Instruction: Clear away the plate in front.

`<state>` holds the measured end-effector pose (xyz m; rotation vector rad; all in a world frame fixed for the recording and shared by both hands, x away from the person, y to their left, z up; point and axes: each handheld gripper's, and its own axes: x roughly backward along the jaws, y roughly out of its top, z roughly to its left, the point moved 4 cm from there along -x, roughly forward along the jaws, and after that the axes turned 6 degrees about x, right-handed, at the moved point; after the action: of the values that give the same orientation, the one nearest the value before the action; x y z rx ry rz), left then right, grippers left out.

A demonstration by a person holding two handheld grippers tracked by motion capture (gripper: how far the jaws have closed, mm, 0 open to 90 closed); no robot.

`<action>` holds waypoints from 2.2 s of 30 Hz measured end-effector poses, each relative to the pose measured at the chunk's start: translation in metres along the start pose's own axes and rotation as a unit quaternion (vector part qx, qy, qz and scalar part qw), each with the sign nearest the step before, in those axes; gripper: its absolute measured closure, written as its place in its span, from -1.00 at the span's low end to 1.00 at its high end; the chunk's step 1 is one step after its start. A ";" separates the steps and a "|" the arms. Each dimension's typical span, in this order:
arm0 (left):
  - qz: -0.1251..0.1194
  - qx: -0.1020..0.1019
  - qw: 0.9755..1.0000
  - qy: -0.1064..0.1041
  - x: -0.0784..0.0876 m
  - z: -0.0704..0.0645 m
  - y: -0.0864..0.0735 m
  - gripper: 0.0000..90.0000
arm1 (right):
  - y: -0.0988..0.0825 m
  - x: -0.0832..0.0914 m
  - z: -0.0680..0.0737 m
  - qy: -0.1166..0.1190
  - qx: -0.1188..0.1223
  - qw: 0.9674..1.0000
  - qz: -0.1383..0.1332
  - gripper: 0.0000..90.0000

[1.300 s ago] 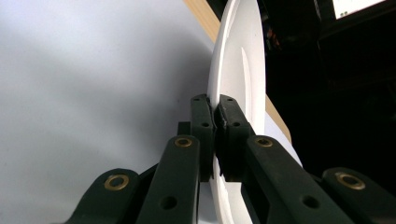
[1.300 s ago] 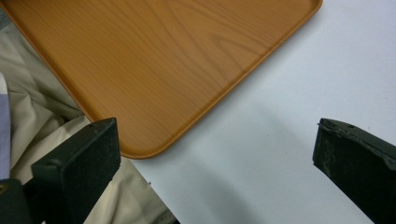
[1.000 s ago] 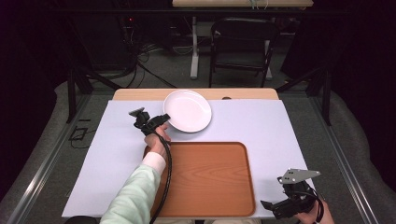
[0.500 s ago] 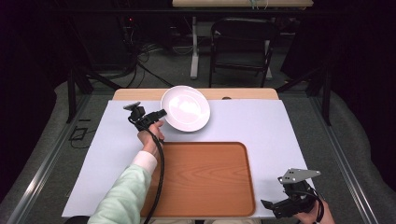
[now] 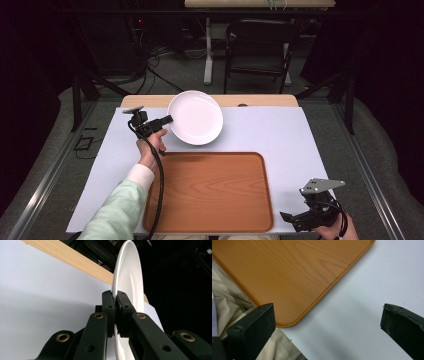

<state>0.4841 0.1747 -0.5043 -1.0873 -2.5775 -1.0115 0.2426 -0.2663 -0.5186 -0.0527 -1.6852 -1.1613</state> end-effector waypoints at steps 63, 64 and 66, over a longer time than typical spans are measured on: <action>0.096 -0.105 0.981 -0.134 0.057 -0.047 -0.071 0.92 | 0.141 -0.120 -0.020 0.104 -0.098 0.988 -0.049 0.03; 0.096 -0.110 0.980 -0.135 0.057 -0.045 -0.072 0.92 | 0.141 -0.120 -0.021 0.110 -0.103 0.987 -0.048 0.09; 0.097 -0.105 0.980 -0.137 0.058 -0.042 -0.073 0.92 | 0.139 -0.120 -0.022 0.120 -0.114 0.985 -0.049 0.17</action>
<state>0.3879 0.1438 -0.4884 -1.6004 -2.5398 -1.1773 0.3872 -0.1514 -0.5173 0.0287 -1.3516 -1.3733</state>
